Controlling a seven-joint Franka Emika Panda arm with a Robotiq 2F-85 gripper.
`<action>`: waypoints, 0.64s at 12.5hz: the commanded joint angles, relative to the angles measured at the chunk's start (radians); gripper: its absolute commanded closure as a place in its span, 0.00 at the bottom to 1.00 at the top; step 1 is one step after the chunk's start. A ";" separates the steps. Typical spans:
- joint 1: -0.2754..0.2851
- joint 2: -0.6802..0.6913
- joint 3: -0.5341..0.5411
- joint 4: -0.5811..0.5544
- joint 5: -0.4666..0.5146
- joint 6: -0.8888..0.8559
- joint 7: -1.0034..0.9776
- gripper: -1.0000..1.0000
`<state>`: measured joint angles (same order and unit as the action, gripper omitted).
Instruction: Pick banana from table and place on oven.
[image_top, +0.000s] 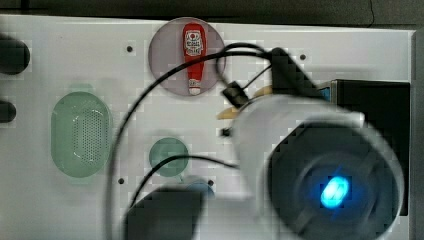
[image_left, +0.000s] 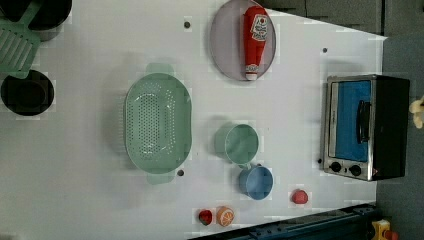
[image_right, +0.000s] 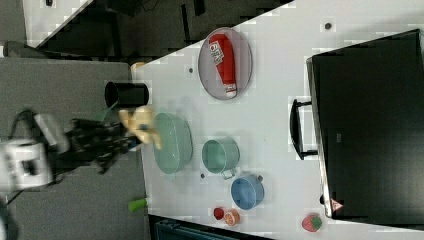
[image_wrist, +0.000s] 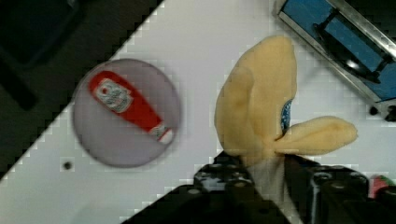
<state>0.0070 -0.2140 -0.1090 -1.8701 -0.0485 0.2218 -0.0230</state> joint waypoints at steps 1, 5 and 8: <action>-0.063 0.114 -0.189 -0.025 0.002 -0.025 -0.268 0.73; -0.073 0.227 -0.391 -0.018 0.002 0.137 -0.637 0.73; -0.074 0.306 -0.486 -0.017 0.005 0.231 -0.803 0.73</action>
<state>-0.0589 0.1407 -0.5815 -1.9189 -0.0349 0.3931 -0.6797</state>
